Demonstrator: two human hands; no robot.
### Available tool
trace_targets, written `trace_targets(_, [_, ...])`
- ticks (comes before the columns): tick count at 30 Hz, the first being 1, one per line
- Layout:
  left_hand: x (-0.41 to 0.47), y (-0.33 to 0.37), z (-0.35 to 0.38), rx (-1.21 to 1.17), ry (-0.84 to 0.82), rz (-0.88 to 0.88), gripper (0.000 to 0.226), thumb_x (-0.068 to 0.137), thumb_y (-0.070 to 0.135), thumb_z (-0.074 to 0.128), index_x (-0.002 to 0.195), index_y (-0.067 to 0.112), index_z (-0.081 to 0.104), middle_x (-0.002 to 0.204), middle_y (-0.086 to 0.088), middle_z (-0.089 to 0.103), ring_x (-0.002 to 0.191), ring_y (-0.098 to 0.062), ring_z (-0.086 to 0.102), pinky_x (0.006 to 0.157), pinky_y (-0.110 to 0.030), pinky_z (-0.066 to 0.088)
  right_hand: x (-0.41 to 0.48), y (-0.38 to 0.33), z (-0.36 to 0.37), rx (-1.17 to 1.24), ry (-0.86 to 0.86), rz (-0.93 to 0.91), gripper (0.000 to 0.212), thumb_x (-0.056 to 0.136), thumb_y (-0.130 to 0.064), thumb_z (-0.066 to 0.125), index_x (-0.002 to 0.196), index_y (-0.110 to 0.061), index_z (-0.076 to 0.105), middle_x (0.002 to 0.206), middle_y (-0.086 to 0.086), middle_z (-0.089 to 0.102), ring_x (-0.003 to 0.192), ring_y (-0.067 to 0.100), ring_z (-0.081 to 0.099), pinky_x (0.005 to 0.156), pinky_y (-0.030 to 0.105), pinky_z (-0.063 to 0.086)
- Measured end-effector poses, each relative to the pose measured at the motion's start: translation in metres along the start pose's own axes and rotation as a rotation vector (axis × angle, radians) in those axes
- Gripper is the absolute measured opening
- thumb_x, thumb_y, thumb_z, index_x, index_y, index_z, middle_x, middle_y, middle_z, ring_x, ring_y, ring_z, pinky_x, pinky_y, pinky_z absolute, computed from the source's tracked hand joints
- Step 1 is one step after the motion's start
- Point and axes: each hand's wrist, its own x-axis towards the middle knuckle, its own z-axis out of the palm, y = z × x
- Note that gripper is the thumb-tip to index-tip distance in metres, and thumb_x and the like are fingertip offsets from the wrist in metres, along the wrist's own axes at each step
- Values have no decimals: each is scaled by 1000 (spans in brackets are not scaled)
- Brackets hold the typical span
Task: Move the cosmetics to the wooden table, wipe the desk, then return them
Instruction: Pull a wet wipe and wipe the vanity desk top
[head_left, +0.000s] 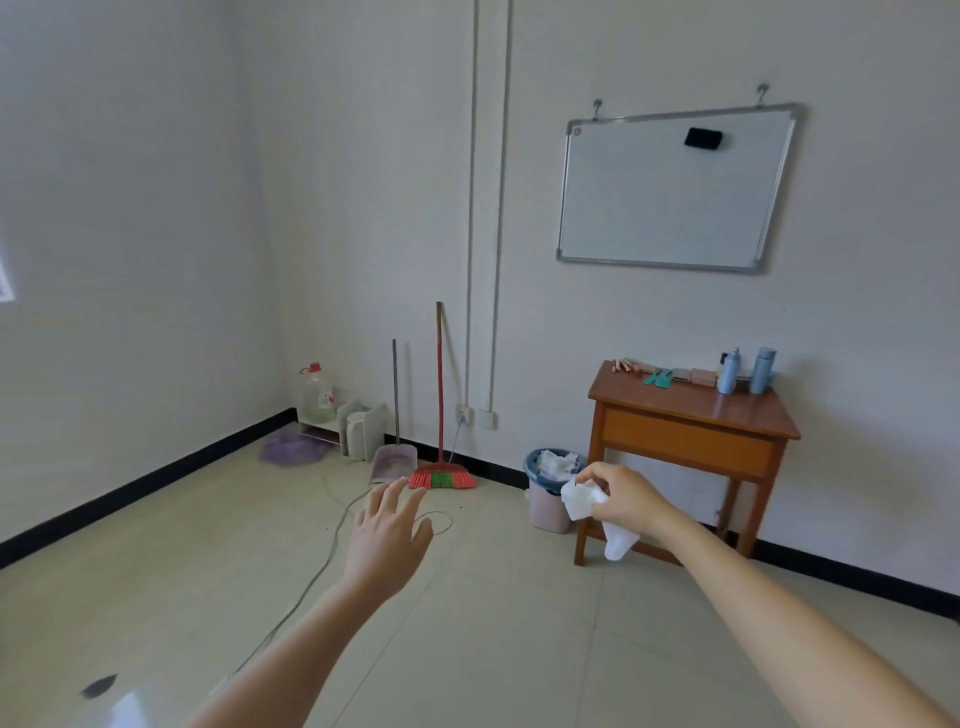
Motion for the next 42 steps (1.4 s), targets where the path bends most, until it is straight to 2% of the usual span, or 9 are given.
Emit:
trace_targets(5, [81,21,40,41,-77,3,48,95,38,33,139,21,31,151,-1,22,140,-19,12,112,-37,18,63,43,-16,-8,-52,7,44,82,-9,55,124,-17,45,110,4,54,91,14,47,61,15,35])
trace_targets(9, [114,29,82,-21,-105,-51,49,94,40,33,139,21,32,150,-1,23,140,-19,13,113,-35,17,108,70,-23,65,-79,35,46,79,-9,60,122,-17,45,84,-12,47,88,14,50,71,21,41])
trace_targets(13, [132,21,128,-48,-190,-103,48,95,40,31,139,21,30,150,1,22,140,-17,10,112,-32,18,153,93,-21,125,-91,60,48,81,-7,59,125,-17,44,98,0,51,94,15,51,82,27,46])
trace_targets(18, [197,3,161,-53,-185,-122,45,96,34,34,140,22,29,150,1,23,140,-17,11,112,-32,18,222,119,-17,128,-85,85,47,82,-4,56,126,-16,44,94,-5,49,87,10,48,63,12,38])
trace_targets(23, [295,-12,188,-71,-149,-114,45,96,33,35,139,21,31,150,-1,25,139,-18,14,112,-33,18,310,138,-23,46,-83,103,45,83,-5,54,126,-15,46,93,-2,51,80,6,47,59,10,34])
trace_targets(26, [359,-19,209,-107,-137,-104,46,95,33,36,139,20,32,150,-1,25,139,-19,14,113,-34,17,367,148,-31,-52,-108,126,46,82,-5,53,125,-18,46,79,-14,41,77,7,44,54,13,29])
trace_targets(32, [445,-21,269,-172,-238,-91,46,96,34,35,140,20,30,150,-2,24,140,-20,13,114,-34,17,453,181,-32,-135,-92,192,44,82,-8,52,124,-19,47,88,-5,45,94,16,47,57,16,32])
trace_targets(38, [508,-29,326,-152,-337,-67,46,97,33,34,140,19,29,150,-1,23,140,-18,12,113,-32,15,508,241,-3,-86,-209,300,39,86,-8,47,124,-17,47,71,-17,35,65,-1,38,52,14,27])
trace_targets(42, [572,-30,356,-143,-338,-87,46,96,33,35,140,19,30,150,-2,25,139,-19,14,114,-33,16,568,279,-3,-42,-190,308,41,84,-5,49,124,-16,49,72,-15,38,66,0,39,53,13,30])
